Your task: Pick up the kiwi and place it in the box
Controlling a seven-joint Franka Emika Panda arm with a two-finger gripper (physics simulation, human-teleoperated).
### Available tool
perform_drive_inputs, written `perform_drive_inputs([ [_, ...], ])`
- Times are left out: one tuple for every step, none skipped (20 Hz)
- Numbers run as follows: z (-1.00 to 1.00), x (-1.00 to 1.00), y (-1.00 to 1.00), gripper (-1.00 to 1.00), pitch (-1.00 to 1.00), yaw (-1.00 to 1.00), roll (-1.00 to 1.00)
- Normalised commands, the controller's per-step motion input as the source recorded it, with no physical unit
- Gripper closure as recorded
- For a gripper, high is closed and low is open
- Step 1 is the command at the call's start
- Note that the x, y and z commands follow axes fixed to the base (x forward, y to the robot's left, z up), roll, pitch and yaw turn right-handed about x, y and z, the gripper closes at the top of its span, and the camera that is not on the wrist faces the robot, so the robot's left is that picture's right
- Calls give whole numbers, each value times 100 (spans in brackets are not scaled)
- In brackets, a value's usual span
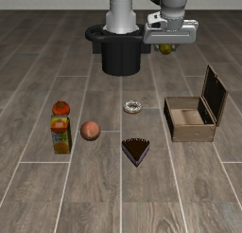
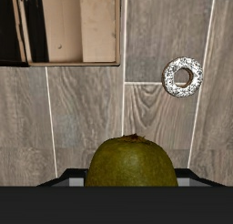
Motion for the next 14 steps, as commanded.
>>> perform_drive_inputs([
  [0,0,100,100,0,0,0],
  [0,0,100,100,0,0,0],
  [0,0,100,100,0,0,0],
  [0,100,0,100,0,0,0],
  [0,100,0,100,0,0,0],
  [0,100,0,100,0,0,0],
  [0,100,0,100,0,0,0],
  [0,100,0,100,0,0,0],
  [0,100,0,100,0,0,0],
  [0,100,0,100,0,0,0],
  [0,100,0,100,0,0,0],
  [0,100,0,100,0,0,0],
  [0,100,0,100,0,0,0],
  [0,100,0,100,0,0,0],
])
